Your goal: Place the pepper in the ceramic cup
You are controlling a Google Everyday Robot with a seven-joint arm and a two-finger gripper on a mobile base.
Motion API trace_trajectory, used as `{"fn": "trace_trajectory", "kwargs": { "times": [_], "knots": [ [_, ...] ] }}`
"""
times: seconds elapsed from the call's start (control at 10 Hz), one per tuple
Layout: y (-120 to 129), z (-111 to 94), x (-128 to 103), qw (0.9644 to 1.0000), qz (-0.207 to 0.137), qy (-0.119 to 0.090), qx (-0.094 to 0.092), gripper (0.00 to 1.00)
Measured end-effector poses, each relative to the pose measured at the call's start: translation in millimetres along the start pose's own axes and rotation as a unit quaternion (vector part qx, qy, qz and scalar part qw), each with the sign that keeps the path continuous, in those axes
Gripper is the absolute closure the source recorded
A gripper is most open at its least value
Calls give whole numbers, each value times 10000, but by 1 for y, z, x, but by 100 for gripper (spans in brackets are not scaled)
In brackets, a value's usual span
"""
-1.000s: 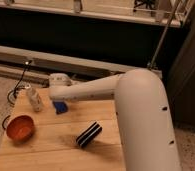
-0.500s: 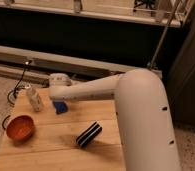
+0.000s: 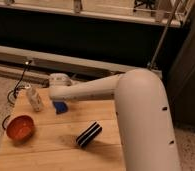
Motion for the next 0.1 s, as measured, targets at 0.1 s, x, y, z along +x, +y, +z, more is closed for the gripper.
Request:
{"fn": "trace_trajectory", "kwargs": {
  "times": [0.1],
  "knots": [
    [0,0,0,10000,0,0,0,20]
  ]
}}
